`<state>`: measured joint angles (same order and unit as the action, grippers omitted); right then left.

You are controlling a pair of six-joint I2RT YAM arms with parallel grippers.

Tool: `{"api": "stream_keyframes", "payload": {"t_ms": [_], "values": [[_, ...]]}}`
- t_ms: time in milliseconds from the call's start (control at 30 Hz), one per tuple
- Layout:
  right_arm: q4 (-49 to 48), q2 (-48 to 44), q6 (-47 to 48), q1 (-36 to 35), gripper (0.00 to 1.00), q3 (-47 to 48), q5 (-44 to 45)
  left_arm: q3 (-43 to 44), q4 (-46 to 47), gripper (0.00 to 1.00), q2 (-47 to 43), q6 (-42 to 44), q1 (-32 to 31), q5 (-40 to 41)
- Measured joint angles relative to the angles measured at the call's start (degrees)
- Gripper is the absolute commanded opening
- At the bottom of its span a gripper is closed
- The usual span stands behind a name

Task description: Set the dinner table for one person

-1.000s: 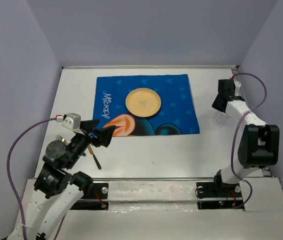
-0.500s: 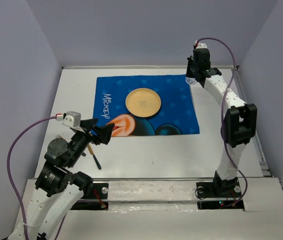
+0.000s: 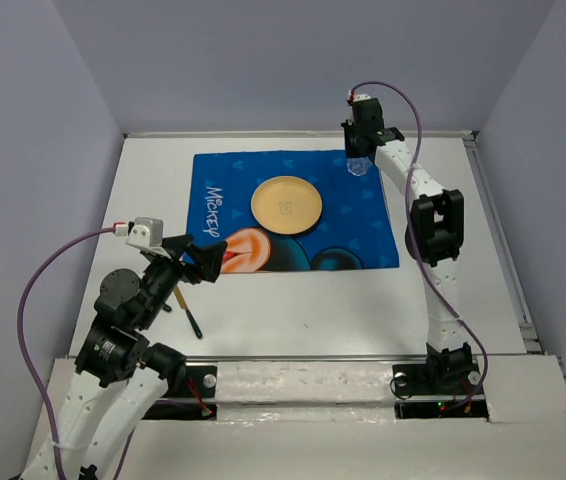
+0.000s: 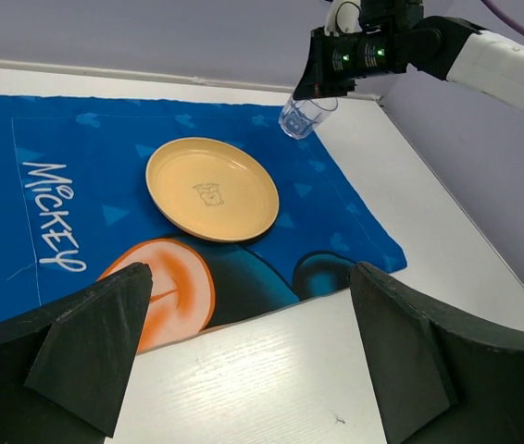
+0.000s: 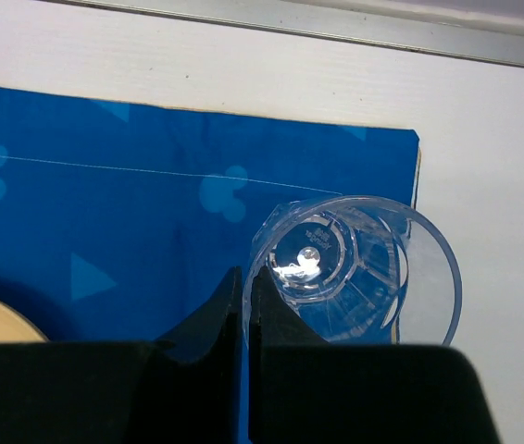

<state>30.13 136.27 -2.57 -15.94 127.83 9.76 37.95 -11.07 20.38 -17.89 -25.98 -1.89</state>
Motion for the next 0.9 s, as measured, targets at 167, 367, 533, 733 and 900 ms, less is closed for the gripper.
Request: {"api": "stream_keyframes", "payload": {"t_ms": [167,367,533,733,900], "values": [[0.79,0.92,0.0,0.11,0.0,0.79,-0.68,0.0,0.0,0.99,0.02,0.0,0.63,0.0],[0.98,2.6,0.11,0.11,0.24,1.2,-0.72,0.0,0.0,0.99,0.09,0.0,0.74,-0.02],[1.03,3.87,0.57,0.11,0.57,2.45,-0.55,0.0,0.0,0.99,0.13,0.0,1.16,-0.17],[1.01,3.78,0.37,0.11,0.75,4.02,-0.74,0.0,0.0,0.99,0.5,0.0,2.21,-0.2],[1.07,0.0,-1.42,-0.09,0.78,2.71,-1.86,0.0,0.0,0.99,0.92,0.0,4.0,-0.13]]}}
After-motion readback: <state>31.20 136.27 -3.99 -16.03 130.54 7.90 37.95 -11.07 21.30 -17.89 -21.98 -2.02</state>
